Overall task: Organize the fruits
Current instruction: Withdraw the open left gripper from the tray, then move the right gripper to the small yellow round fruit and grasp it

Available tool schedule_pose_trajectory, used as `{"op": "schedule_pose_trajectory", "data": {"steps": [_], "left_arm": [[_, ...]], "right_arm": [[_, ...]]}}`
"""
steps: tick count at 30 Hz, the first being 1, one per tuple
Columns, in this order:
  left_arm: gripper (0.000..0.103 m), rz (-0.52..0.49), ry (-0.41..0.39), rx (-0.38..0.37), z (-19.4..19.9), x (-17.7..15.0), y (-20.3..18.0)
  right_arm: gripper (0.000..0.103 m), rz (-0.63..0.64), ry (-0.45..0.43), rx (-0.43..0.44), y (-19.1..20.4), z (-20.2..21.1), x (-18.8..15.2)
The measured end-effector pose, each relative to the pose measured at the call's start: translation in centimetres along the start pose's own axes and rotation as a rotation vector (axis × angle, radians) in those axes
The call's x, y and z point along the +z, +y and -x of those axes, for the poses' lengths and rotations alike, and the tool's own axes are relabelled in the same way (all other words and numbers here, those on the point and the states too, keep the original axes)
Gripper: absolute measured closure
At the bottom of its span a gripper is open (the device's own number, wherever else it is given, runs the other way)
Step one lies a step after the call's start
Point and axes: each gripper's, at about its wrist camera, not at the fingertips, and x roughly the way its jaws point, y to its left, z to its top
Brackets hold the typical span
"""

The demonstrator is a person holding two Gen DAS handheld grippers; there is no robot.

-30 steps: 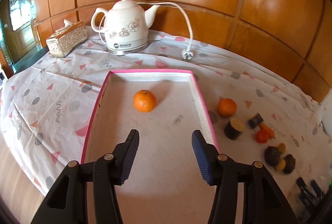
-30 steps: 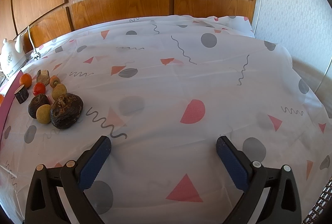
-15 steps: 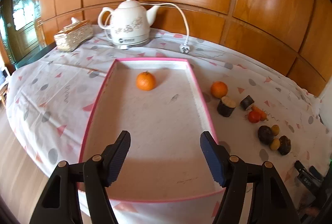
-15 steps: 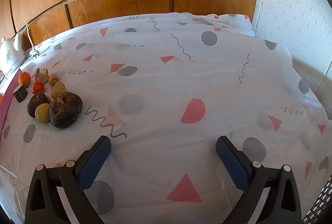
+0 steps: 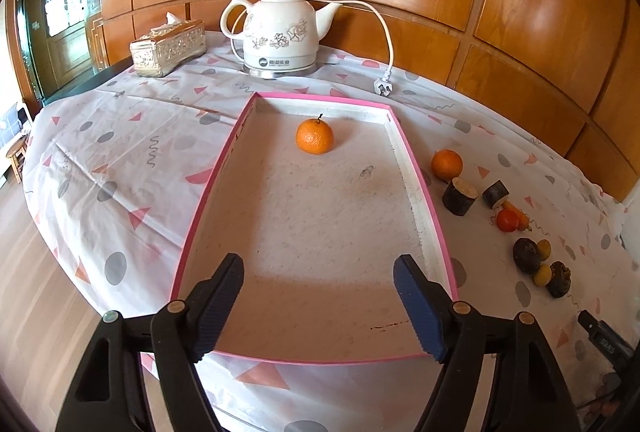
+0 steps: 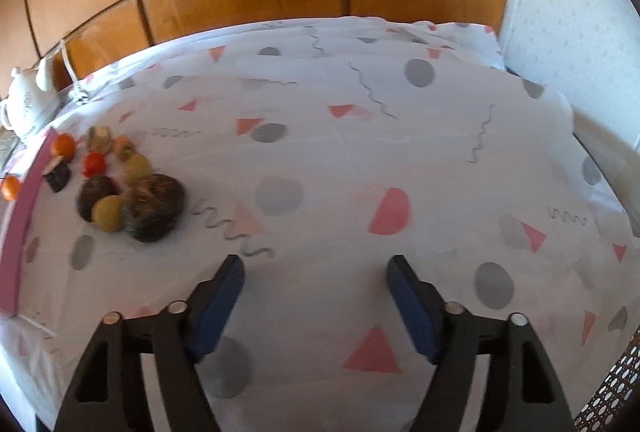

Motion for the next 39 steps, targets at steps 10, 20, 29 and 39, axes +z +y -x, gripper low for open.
{"op": "schedule_pose_trajectory", "data": {"steps": [10,20,29,39], "left_arm": [[0.025,0.012,-0.012,-0.005,0.2,-0.1,0.6],[0.022,0.013,-0.016,-0.021,0.4,-0.2,0.7],[0.017,0.012,-0.016,-0.012,0.4,-0.3,0.7],[0.016,0.020,-0.020,-0.002,0.6,-0.3,1.0]], "right_arm": [[0.052,0.191,-0.038,0.247,6.5,3.2,2.7],[0.065,0.489,0.024,0.325,12.5,2.3,2.5],[0.067,0.648,0.076,0.208,14.7,-1.3,2.7],[0.075,0.673,0.041,0.188,14.6,-1.9,2.3]]}}
